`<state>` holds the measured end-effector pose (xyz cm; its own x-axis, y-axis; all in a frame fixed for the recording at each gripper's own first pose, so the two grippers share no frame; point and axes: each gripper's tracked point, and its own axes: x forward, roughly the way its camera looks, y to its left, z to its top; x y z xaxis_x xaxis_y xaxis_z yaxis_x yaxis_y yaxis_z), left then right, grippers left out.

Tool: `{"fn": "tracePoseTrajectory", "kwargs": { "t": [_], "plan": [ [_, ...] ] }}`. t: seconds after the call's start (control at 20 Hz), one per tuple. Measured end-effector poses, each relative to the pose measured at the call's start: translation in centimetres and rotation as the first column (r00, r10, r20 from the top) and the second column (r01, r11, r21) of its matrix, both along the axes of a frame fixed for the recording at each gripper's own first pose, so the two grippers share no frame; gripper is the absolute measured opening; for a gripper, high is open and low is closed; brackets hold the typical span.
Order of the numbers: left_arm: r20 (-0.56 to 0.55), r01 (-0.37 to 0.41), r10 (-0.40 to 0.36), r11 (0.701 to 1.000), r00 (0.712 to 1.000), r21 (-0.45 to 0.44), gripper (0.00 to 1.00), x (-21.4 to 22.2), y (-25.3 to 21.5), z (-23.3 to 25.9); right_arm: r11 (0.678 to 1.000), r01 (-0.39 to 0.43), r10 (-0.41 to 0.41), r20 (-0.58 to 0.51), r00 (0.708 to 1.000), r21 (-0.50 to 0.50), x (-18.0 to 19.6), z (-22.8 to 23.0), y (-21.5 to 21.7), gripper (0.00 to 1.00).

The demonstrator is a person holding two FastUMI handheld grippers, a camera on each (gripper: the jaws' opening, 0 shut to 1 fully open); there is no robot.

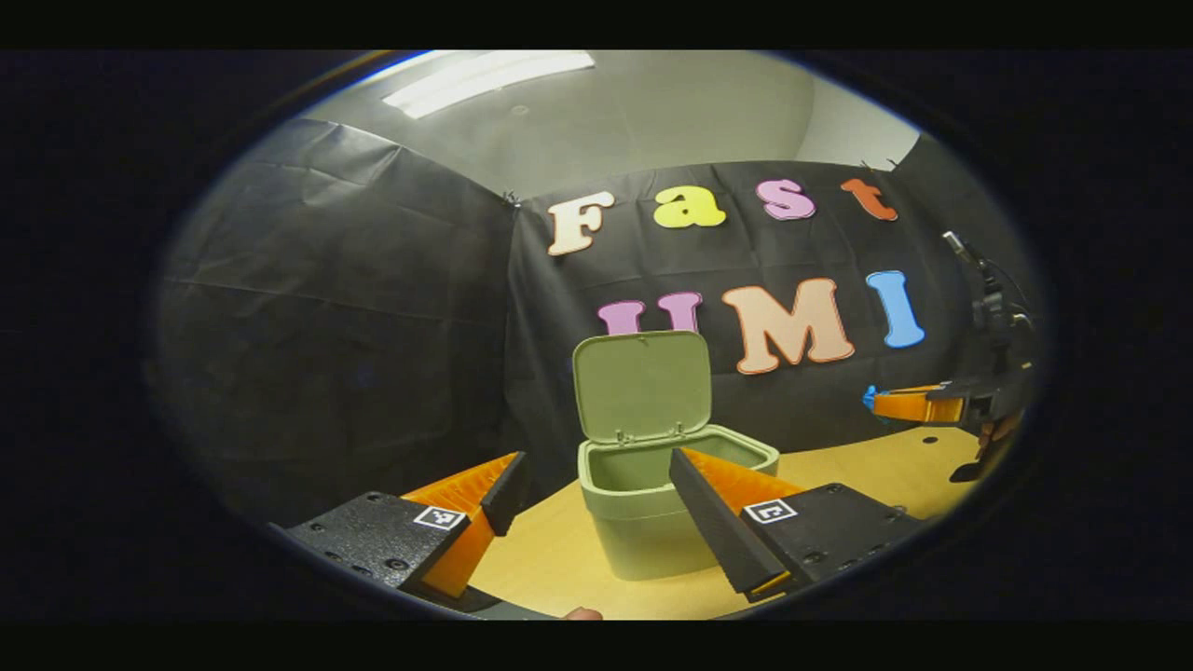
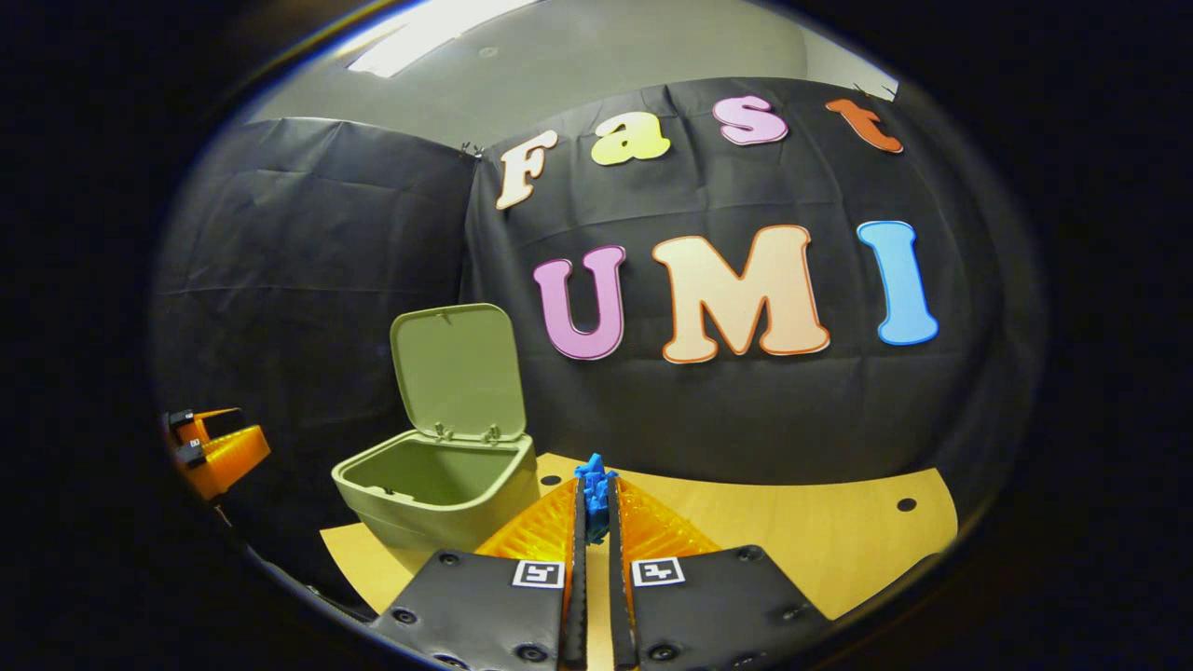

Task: Press the lid of the desktop garbage bin to open it, pick up the crumpled paper on the desktop and throw it into the bin, then pick up the pop can on the desktop and drop it into the bin, and finally close the garbage bin lid.

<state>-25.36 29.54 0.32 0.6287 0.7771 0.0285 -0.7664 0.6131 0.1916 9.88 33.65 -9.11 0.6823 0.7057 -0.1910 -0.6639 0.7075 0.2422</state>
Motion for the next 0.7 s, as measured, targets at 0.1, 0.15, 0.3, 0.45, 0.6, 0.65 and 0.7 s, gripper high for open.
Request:
{"fn": "tracePoseTrajectory", "kwargs": {
  "t": [0.1, 0.15, 0.3, 0.45, 0.6, 0.65, 0.7],
  "plan": [
    [-0.006, -0.001, 0.001, 1.000, 1.000, 0.001, 0.92, -0.6, 0.9, -0.3, 1.000, -0.023, 0.023, 0.015, 1.000, 0.014, -0.6, 0.6, 2.0, 0.12],
    [-0.007, -0.001, 0.001, 1.000, 1.000, -0.001, 0.92, -0.8, 1.4, -0.3, 0.999, -0.034, 0.034, 0.024, 0.999, 0.013, -0.8, 0.7, 3.1, 0.12],
    [-0.010, -0.009, 0.009, 1.000, 1.000, -0.004, 0.93, -1.8, 2.8, -0.8, 0.997, -0.082, 0.082, 0.050, 0.995, 0.013, -1.8, 1.4, 6.0, 0.12],
    [-0.017, -0.021, 0.020, 1.000, 1.000, -0.002, 0.92, -2.6, 3.9, -1.1, 0.989, -0.141, 0.144, 0.114, 0.983, -0.038, -3.0, 2.1, 9.2, 0.12],
    [-0.014, -0.036, 0.035, 0.999, 0.999, -0.006, 0.93, -3.4, 4.7, -1.3, 0.981, -0.187, 0.192, 0.121, 0.974, -0.053, -4.0, 1.8, 12.7, 0.14],
    [-0.013, -0.040, 0.040, 0.999, 0.999, -0.010, 0.92, -3.6, 4.7, -1.4, 0.980, -0.193, 0.198, 0.106, 0.974, -0.058, -4.0, 1.3, 13.6, 0.14],
    [-0.014, -0.045, 0.045, 0.999, 0.999, -0.014, 0.92, -3.8, 4.8, -1.6, 0.979, -0.193, 0.198, 0.089, 0.976, -0.068, -3.8, 0.7, 14.2, 0.14]
  ]
}}
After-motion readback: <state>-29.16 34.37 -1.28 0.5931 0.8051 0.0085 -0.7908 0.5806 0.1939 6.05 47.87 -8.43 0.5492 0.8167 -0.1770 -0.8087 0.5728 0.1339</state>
